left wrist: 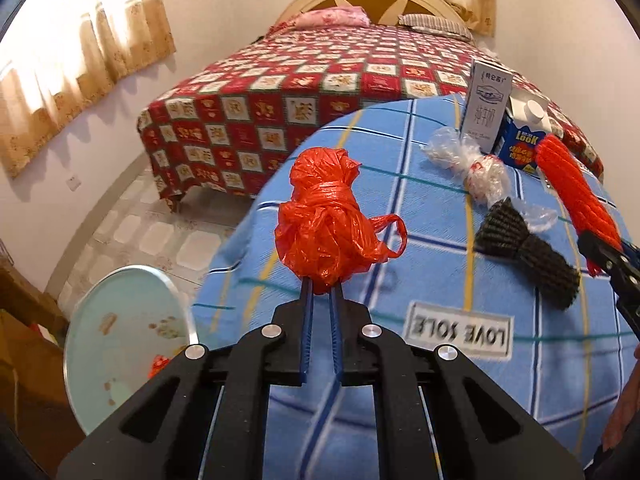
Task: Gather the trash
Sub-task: 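Carry the red bag with the left tool while the right tool carries the red rope over the bin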
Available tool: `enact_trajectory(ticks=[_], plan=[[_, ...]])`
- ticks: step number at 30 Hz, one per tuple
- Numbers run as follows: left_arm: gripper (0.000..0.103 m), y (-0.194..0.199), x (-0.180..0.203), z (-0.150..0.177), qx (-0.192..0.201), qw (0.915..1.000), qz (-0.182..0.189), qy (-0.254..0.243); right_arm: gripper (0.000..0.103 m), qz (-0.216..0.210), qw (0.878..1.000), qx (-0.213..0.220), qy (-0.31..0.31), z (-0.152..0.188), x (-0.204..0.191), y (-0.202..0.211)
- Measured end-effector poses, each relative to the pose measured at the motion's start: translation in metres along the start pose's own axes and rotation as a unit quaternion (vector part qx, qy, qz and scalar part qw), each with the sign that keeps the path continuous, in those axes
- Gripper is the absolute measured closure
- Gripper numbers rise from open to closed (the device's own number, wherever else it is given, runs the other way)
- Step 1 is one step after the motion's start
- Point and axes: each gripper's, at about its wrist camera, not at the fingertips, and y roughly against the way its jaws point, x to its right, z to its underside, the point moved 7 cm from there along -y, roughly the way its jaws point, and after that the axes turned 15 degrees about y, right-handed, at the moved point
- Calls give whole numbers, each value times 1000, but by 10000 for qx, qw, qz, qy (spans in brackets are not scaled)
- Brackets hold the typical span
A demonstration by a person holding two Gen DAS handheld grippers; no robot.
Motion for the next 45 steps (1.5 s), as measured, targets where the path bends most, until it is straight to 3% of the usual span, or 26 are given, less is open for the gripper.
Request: enact_trajectory(ticks=[17,45], plan=[[95,40,-79,15,219,9987,-346,305,82,-389,9966,221,692,-25,-93,-2],[95,65,-171,33,345,9931,-990,531,82,-840,9850,317,1475,-43,-184,-7]])
